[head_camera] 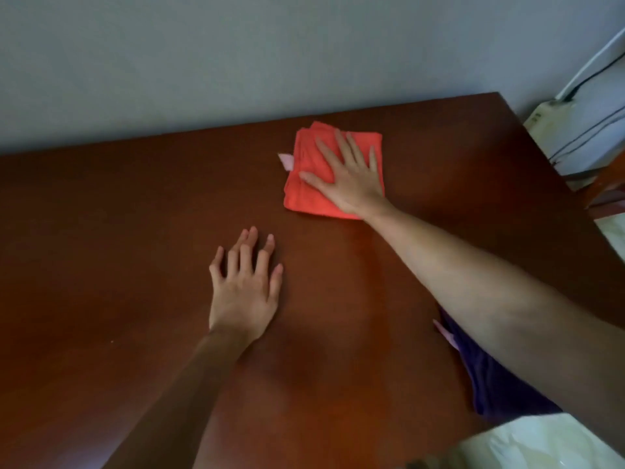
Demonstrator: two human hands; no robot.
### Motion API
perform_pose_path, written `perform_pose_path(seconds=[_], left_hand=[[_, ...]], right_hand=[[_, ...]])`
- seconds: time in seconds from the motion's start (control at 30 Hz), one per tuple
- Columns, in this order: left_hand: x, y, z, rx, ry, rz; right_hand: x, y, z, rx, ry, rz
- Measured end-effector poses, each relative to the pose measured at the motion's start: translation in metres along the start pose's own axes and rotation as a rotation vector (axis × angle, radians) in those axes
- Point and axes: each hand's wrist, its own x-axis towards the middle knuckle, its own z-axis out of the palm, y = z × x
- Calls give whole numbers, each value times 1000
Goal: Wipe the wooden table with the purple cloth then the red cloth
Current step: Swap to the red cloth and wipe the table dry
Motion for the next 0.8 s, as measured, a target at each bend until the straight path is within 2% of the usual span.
perform_pose_path(seconds=[0.17,0.23,0.33,0.4,0.53,0.63,0.73,0.8], left_hand=[[2,1,-3,-47,-27,-27],[-1,6,-5,-77,-37,-58],[-2,24,-8,-125,-78,-178],[-2,38,-12,-117,-126,-253],[-1,63,-25,-143,-176,-315],[1,84,-30,-214,-179,-289],[13,98,-30,-260,-130,-235],[28,105,-28,-287,-82,-214]], right_hand=[[-153,13,21,-11,142,-76],[-236,19,26,-32,124,-94],[-348,27,33,-73,131,-120],[-383,30,38,-107,141,-140],[-376,29,40,-116,107,-99],[-361,30,44,-116,115,-158],[-319,38,38,-60,126,-202],[-271,45,34,-20,142,-129]])
